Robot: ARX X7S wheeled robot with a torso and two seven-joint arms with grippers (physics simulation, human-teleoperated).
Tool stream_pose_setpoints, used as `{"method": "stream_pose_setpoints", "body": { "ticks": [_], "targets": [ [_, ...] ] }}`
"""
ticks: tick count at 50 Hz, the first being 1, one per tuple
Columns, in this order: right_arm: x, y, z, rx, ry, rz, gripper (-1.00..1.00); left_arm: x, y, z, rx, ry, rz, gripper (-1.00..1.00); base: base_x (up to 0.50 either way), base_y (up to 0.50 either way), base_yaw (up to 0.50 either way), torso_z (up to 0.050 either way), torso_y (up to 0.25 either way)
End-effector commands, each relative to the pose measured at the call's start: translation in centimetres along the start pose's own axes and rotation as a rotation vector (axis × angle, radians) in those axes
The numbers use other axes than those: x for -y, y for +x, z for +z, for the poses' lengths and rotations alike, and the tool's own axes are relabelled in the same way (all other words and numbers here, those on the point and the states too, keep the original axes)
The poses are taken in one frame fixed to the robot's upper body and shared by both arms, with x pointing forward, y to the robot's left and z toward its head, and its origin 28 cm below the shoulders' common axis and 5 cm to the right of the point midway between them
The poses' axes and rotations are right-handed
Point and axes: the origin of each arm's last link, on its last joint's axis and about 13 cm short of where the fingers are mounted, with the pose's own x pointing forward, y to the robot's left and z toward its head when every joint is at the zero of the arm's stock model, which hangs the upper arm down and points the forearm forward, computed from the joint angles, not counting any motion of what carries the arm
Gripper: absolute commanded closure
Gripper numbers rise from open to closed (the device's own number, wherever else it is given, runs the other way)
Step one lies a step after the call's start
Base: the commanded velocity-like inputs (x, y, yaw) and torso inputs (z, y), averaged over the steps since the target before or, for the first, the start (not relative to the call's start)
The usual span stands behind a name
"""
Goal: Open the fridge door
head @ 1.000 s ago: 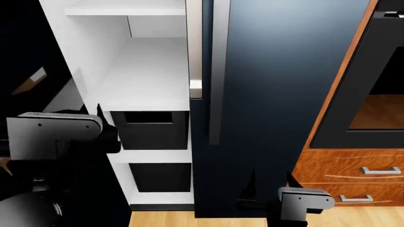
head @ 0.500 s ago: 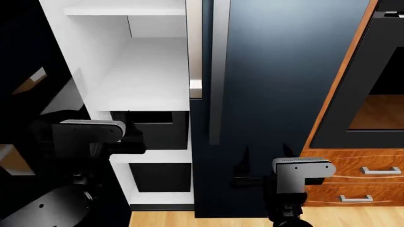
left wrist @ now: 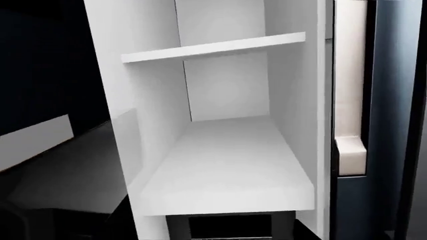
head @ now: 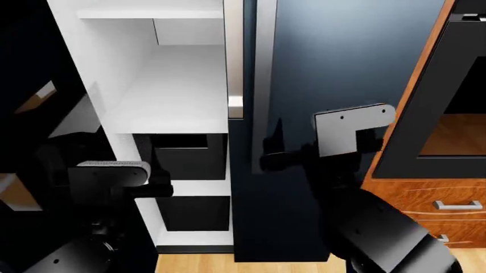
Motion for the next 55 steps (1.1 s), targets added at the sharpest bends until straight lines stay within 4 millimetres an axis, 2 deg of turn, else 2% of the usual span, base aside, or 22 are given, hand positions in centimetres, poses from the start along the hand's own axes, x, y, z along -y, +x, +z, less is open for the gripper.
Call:
{"method": "stream_pose_setpoints", "body": {
  "ticks": [1, 10, 16, 18, 25, 41, 55],
  "targets": [
    [-1.1, 1.6, 3.5, 0.012, -0.018, 0.072, -1.00, -0.1, 0.0, -0.6, -0.003, -0.014, 0.004, -1.00, 0.00, 0.00, 0.00, 0.000, 0.000],
    [-1.8, 2.6, 4.9, 0.034, -0.017, 0.096, -1.00, -0.1, 0.0, -0.8, 0.003, -0.019, 0.001, -1.00, 0.00, 0.00, 0.00, 0.000, 0.000],
    [-1.9, 4.2, 5.4, 0.014, 0.004, 0.114, -1.00, -0.1, 0.0, -0.9, 0.001, -0.017, 0.001, -1.00, 0.00, 0.00, 0.00, 0.000, 0.000],
    [-1.7, 5.0, 5.6, 0.027, -0.048, 0.060, -1.00, -0.2, -0.1, -0.9, 0.001, -0.015, 0.004, -1.00, 0.00, 0.00, 0.00, 0.000, 0.000],
    [-2.3, 6.5, 5.8, -0.010, -0.006, 0.082, -1.00, 0.0, 0.2, -1.0, 0.006, -0.023, 0.011, -1.00, 0.00, 0.00, 0.00, 0.000, 0.000],
    [-3.3, 8.2, 6.1, -0.033, 0.014, 0.110, -1.00, 0.0, 0.3, -1.0, 0.002, -0.029, 0.014, -1.00, 0.00, 0.00, 0.00, 0.000, 0.000],
    [-3.0, 10.5, 6.3, -0.031, 0.070, 0.035, -1.00, 0.2, 0.4, -1.2, -0.012, -0.032, 0.011, -1.00, 0.00, 0.00, 0.00, 0.000, 0.000]
  ]
}}
